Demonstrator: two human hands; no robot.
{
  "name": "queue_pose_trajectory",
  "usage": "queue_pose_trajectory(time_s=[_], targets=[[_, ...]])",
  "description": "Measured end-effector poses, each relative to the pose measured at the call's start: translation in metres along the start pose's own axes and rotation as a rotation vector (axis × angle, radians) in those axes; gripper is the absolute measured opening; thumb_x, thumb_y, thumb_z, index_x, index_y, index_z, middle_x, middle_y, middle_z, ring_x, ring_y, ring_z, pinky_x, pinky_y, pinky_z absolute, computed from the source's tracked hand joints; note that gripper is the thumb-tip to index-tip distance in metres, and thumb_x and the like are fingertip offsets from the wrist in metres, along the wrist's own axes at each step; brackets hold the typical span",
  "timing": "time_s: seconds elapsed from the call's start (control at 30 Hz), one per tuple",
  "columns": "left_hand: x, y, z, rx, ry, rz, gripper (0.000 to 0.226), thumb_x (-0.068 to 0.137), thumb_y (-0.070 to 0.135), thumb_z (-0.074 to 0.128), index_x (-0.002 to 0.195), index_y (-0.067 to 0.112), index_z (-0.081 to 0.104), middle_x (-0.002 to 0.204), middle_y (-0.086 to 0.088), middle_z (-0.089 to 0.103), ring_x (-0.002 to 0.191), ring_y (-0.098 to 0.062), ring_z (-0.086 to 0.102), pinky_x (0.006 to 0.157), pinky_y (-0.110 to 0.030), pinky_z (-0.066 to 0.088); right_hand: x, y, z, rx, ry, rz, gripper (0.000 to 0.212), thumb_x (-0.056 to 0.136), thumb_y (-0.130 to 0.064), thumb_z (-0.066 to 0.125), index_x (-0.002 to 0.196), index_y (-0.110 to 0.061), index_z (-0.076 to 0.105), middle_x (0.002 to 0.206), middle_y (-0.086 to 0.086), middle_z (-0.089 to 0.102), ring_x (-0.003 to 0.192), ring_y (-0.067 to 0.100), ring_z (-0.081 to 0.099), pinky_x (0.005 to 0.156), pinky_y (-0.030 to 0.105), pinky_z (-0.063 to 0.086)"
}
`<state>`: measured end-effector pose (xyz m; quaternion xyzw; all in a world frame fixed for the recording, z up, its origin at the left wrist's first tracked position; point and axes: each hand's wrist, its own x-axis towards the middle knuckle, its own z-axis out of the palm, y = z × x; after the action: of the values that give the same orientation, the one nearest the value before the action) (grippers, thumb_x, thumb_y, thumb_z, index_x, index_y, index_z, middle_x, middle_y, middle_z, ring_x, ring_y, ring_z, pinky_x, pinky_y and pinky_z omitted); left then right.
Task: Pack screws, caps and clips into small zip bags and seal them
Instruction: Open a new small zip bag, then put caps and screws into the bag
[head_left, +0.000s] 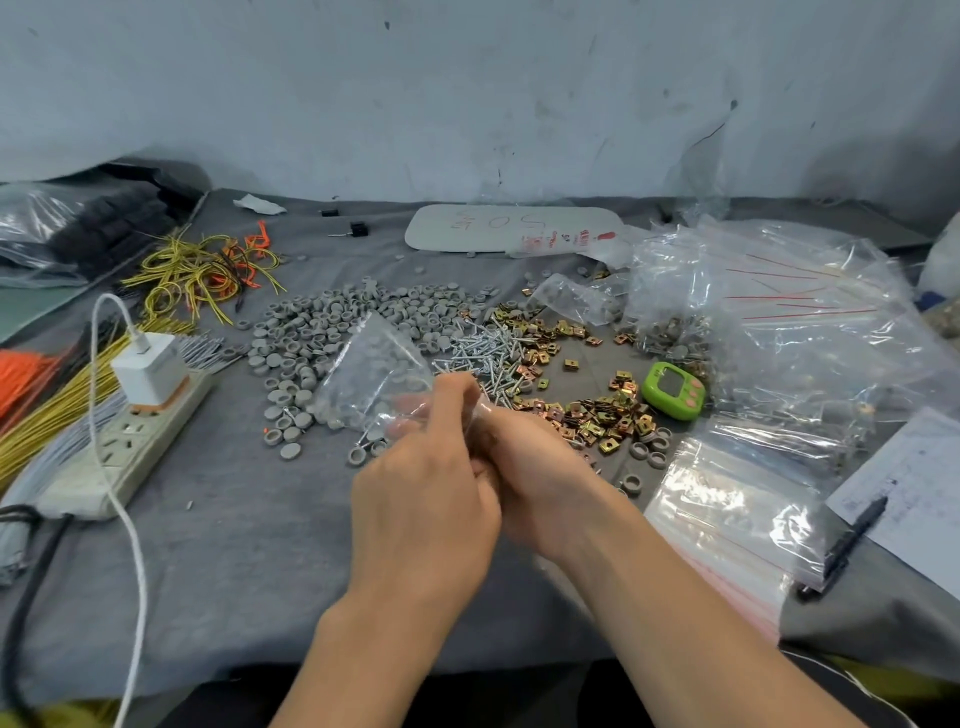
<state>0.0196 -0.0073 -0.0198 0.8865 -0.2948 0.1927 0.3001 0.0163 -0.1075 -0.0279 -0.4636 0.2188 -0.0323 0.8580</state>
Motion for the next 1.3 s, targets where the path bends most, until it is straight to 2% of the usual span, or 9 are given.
queue_pose_trajectory(time_s=[0.13,0.2,0.27,0.4,0.63,0.73,0.83,1.03,1.3], targets=[[0.007,-0.018,-0.008,-0.076,-0.013,0.023,0.067,0.067,0.014,0.078,0.122,0.042,0.053,0.081,0.014,0.059,0.077,-0.02,0.06,0.07,-0.03,0.044,0.002,-0.004,-0.003,-0.032,-0.113,-0.063,0.03,0.103,-0.002,0.041,0.122,0.005,0.062,0.1,0.012,0.073,0.096,0.024,0.067,0.089,0.03,0.053],[0.012,-0.033,-0.009,-0.084,-0.026,0.062,0.072,0.062,0.001,0.075,0.124,0.035,0.06,0.1,0.015,0.057,0.096,-0.015,0.056,0.088,-0.024,0.039,0.002,-0.005,-0.005,0.059,-0.129,-0.136,0.048,0.101,0.009,0.03,0.14,-0.005,0.055,0.126,0.002,0.07,0.114,0.011,0.066,0.095,0.021,0.053],[0.016,-0.044,-0.008,-0.035,-0.073,0.055,0.084,0.06,-0.005,0.072,0.133,0.033,0.057,0.13,0.01,0.053,0.122,-0.017,0.05,0.105,-0.02,0.031,0.005,-0.007,-0.008,0.096,-0.145,-0.141,0.054,0.1,0.012,0.028,0.143,-0.009,0.052,0.142,0.004,0.063,0.124,0.011,0.065,0.094,0.02,0.055],[0.013,-0.044,-0.003,0.088,-0.16,0.168,0.111,0.056,-0.006,0.075,0.153,0.032,0.038,0.165,0.001,0.028,0.154,-0.021,0.021,0.126,-0.041,0.021,0.005,-0.008,-0.009,-0.051,-0.232,-0.118,0.053,0.092,0.023,0.034,0.125,-0.005,0.064,0.12,0.015,0.07,0.099,0.018,0.07,0.082,0.028,0.06],[0.012,-0.041,0.006,0.159,-0.082,0.275,0.083,0.052,-0.001,0.079,0.129,0.022,0.059,0.118,0.002,0.066,0.12,-0.023,0.058,0.124,-0.043,0.016,0.002,-0.008,-0.013,-0.278,-0.368,-0.06,0.04,0.087,0.028,0.043,0.104,0.001,0.067,0.094,0.014,0.07,0.081,0.022,0.07,0.076,0.033,0.061],[0.015,-0.054,0.005,0.151,-0.008,0.094,0.08,0.054,0.0,0.084,0.125,0.024,0.055,0.098,0.005,0.063,0.102,-0.022,0.059,0.125,-0.041,0.019,0.005,-0.017,-0.021,-0.377,-0.042,-0.205,0.038,0.087,0.021,0.054,0.093,-0.009,0.076,0.084,0.006,0.077,0.073,0.018,0.073,0.068,0.026,0.062],[0.021,-0.067,0.004,0.097,-0.028,-0.065,0.077,0.059,0.012,0.092,0.112,0.037,0.043,0.096,0.014,0.052,0.1,-0.015,0.053,0.125,-0.037,0.02,0.011,-0.03,-0.04,-1.036,0.398,-0.439,0.039,0.09,0.004,0.06,0.094,-0.03,0.079,0.088,-0.015,0.076,0.081,0.007,0.071,0.071,0.018,0.058],[0.032,-0.073,0.006,0.03,-0.2,-0.079,0.066,0.067,0.025,0.088,0.125,0.038,0.057,0.118,0.009,0.065,0.112,-0.015,0.052,0.115,-0.043,0.036,0.018,-0.019,-0.043,-1.704,0.164,-0.375,0.041,0.09,-0.005,0.057,0.118,-0.032,0.071,0.12,0.003,0.071,0.115,0.028,0.06,0.101,0.042,0.05],[0.025,-0.068,0.014,-0.035,-0.306,-0.13,0.052,0.081,0.032,0.079,0.12,0.046,0.047,0.108,0.017,0.051,0.119,-0.019,0.051,0.105,-0.039,0.044,0.019,-0.017,-0.044,-1.855,0.276,-0.484,0.023,0.084,-0.01,0.068,0.088,-0.032,0.066,0.092,-0.007,0.063,0.087,0.018,0.048,0.085,0.032,0.034]])
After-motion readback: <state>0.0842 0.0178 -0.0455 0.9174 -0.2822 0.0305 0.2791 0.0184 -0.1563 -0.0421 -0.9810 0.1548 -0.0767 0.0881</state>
